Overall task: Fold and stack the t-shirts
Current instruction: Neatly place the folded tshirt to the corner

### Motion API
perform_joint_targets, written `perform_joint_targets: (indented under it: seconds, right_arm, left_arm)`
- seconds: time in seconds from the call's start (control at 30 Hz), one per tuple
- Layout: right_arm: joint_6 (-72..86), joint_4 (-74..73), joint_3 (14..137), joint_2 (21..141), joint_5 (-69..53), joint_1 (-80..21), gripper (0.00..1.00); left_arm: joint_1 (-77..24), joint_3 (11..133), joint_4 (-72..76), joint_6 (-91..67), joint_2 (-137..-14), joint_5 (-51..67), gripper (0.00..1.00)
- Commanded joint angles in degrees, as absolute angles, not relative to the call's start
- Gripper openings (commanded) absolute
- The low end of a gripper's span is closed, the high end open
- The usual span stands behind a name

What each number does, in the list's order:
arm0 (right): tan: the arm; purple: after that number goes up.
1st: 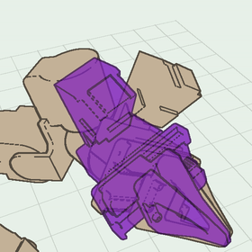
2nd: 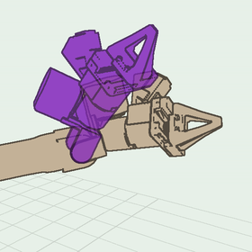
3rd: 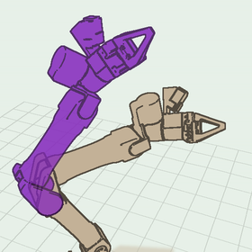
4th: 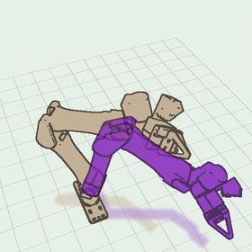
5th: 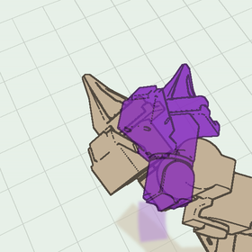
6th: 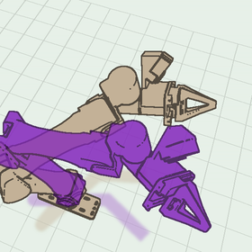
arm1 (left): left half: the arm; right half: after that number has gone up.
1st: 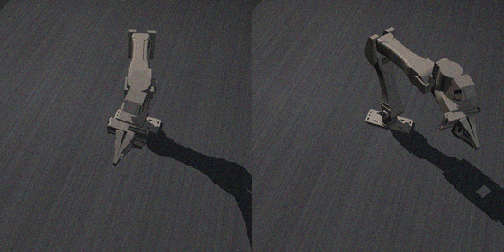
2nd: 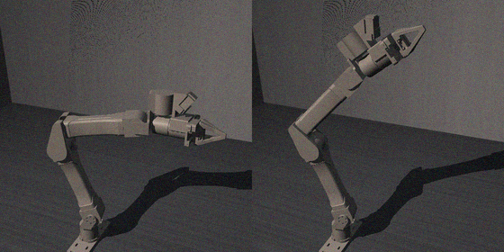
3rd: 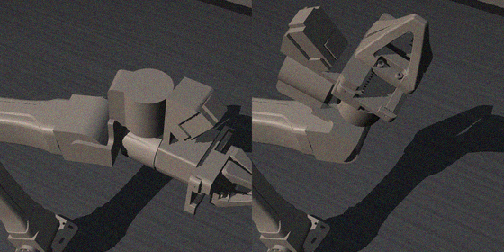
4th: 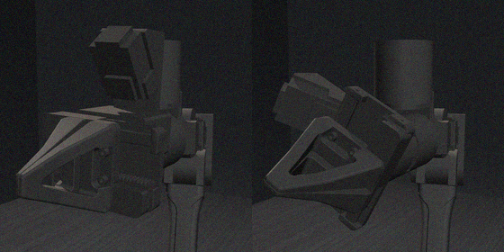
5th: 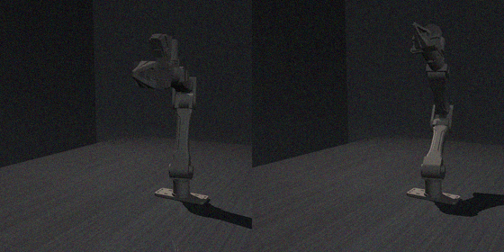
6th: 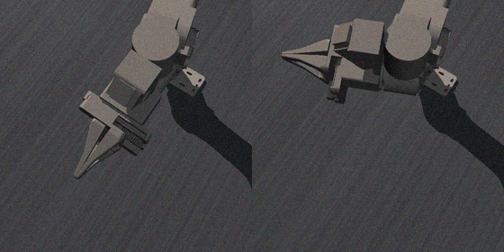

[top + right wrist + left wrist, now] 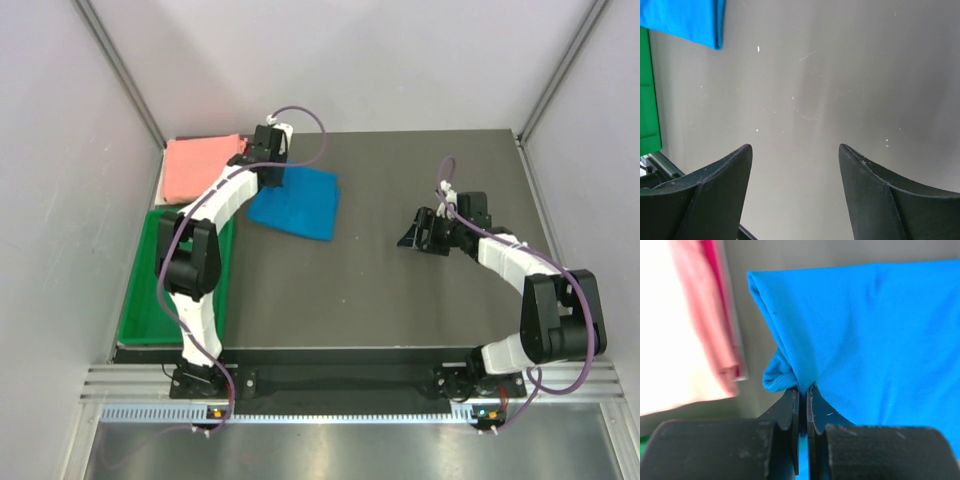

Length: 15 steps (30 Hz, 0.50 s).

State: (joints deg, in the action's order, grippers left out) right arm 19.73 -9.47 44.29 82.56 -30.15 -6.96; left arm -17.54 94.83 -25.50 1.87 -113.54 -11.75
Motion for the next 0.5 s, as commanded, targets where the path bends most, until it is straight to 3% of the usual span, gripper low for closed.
perform_joint_targets:
  seconds: [0.0, 0.47]
  right_arm:
    - [20.12, -7.56, 47.02, 82.62, -31.46, -6.94, 0.7]
    - [20.04, -6.07, 47.9, 84.37, -32.87, -6.5, 0.7]
  left_arm:
    - [-16.96, 99.92, -23.37, 8.61, -109.86, -21.0, 0.0]
    - [-9.76, 114.42, -27.15, 15.38, -113.11, -22.06, 0.0]
